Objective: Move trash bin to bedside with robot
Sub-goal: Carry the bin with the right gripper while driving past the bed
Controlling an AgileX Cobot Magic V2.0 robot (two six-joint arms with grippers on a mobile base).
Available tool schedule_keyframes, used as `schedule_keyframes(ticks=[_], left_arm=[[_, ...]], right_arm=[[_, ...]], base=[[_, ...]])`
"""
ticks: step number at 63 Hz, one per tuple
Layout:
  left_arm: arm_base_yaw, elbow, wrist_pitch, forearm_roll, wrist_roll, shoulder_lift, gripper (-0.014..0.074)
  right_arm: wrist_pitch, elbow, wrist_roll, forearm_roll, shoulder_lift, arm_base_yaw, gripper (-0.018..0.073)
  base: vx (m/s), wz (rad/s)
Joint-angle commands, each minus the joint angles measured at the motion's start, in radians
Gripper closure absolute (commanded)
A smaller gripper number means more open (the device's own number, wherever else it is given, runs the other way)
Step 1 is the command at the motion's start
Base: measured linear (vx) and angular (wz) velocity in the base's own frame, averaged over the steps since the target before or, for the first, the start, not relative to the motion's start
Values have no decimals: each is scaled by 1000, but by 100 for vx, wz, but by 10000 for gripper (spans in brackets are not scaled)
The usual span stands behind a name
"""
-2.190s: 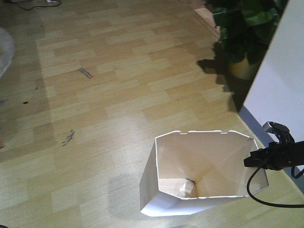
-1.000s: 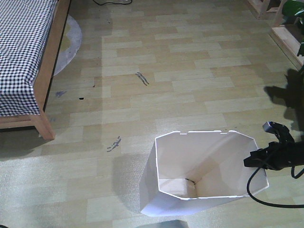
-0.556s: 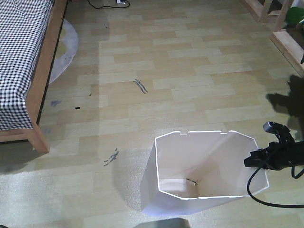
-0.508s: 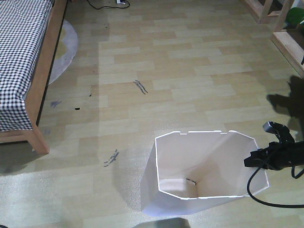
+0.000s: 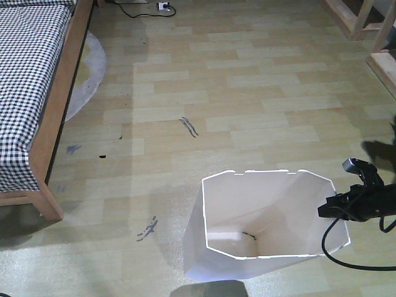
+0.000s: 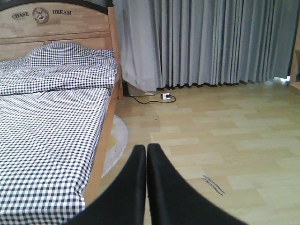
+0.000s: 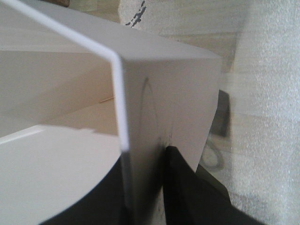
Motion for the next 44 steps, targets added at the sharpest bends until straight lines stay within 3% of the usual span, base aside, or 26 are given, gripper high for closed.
schedule_keyframes(ticks=[1, 44], left_arm=[[-6, -24, -73, -2, -4, -5, 603], [-6, -24, -73, -2, -4, -5, 603]], right_arm=[[246, -7, 14, 60, -64, -1, 564], [246, -7, 14, 60, -64, -1, 564]], base=[[22, 8], [19, 6]])
